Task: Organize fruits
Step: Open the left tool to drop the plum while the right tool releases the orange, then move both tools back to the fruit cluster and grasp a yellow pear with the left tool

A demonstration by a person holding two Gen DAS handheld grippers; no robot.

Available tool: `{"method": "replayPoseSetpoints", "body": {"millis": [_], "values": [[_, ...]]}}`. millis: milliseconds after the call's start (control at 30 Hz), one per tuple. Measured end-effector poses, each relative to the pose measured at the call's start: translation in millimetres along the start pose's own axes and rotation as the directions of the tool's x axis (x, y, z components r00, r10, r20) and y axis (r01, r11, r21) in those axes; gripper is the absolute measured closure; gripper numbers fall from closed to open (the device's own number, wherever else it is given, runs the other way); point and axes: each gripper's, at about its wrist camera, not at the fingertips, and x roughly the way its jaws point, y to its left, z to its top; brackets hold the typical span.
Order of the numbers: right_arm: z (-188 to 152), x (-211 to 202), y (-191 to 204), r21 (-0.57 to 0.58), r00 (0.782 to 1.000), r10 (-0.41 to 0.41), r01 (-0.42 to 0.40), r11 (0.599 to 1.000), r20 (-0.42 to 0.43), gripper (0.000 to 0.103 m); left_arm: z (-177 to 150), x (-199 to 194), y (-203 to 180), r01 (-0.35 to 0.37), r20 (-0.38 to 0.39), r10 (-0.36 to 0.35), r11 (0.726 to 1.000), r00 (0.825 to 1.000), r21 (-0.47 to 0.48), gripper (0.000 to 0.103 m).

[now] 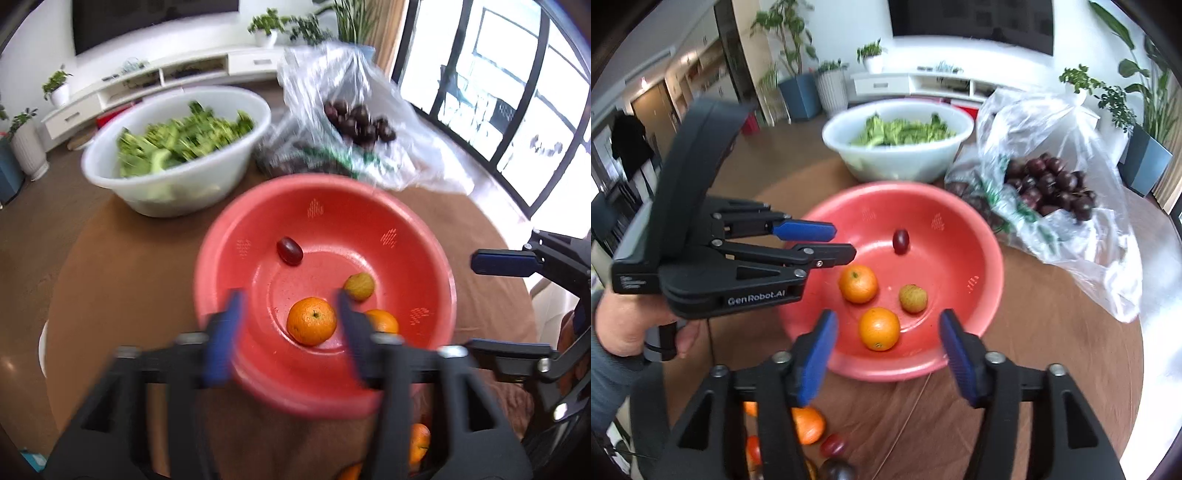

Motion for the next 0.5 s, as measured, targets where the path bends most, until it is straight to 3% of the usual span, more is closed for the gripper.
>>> {"method": "replayPoseSetpoints", "body": {"millis": [133,167,233,267,367,500], "values": [[-12.6,-31.9,3.6,0.034,0.997,0.043,-0.045,0.998,0.056,0.025,-11.8,-40.2,0.7,0.025,0.073,-0.022,0.999,0.997,-0.039,0.026],[-15.9,-37.5,5.2,0.041,0.996,0.050,-0.053,0.998,0.068,0.023,-15.5,-49.2,1.5,0.033,0.087,-0.028,0.998,0.996,-0.055,0.021],[-23.1,-50.5,6.8,0.058,0.994,0.064,-0.069,0.996,0.094,0.022,-25.7,-67.5,0.5,0.055,0.118,-0.047,0.996,0.992,-0.073,0.003],[-28.1,-55.9,8.1,0.065,0.992,0.070,-0.077,0.995,0.103,0.021,-31.6,-75.6,-1.0,0.064,0.129,-0.054,0.995,0.990,-0.076,0.001],[-42.4,-69.1,13.5,0.081,0.989,0.084,-0.094,0.992,0.121,0.019,-52.6,-94.5,-10.1,0.074,0.146,-0.065,0.996,0.987,-0.056,0.000],[-66.0,-84.8,22.4,0.100,0.986,0.097,-0.111,0.989,0.139,0.019,-91.0,-112.3,-30.4,0.027,0.157,-0.029,1.000,0.987,0.014,0.000]]}}
